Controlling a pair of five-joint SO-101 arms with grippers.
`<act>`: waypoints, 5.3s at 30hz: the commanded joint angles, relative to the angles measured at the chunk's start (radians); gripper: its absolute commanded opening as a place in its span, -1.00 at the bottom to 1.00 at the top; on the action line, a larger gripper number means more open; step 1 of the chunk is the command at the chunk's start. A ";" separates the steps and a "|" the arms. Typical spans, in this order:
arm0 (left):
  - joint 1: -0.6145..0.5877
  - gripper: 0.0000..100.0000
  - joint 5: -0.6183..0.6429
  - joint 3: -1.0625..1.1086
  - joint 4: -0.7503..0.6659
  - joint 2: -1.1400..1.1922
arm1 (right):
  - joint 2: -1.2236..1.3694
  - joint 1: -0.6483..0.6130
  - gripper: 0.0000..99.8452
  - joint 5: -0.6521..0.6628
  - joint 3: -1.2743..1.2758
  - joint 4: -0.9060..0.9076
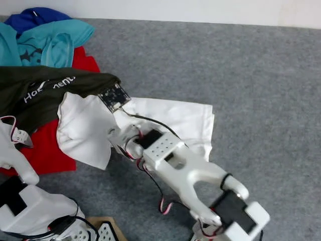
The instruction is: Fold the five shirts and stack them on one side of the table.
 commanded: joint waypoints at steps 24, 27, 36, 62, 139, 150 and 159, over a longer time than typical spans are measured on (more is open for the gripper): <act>0.024 -0.64 0.003 0.047 -0.051 -0.031 | -0.107 0.019 -0.84 0.066 0.142 -0.108; 0.021 -0.64 0.003 0.047 -0.051 -0.031 | -0.079 0.042 -0.94 0.066 0.104 -0.064; 0.022 -0.64 0.002 0.047 -0.051 -0.031 | -0.400 0.082 -0.98 0.066 0.217 0.030; 0.016 -0.64 0.006 0.045 -0.055 -0.033 | 0.054 -0.228 -0.98 0.002 0.174 -0.105; 0.248 -0.64 -0.132 0.081 -0.077 -0.127 | 0.255 0.104 -0.98 0.012 -0.662 0.506; 0.585 -0.64 -0.173 0.038 -0.077 -0.315 | -0.410 0.254 -0.98 -0.075 0.280 0.143; 0.636 -0.64 -0.175 -0.090 -0.072 -0.031 | -0.588 0.449 -0.97 -0.138 0.403 0.124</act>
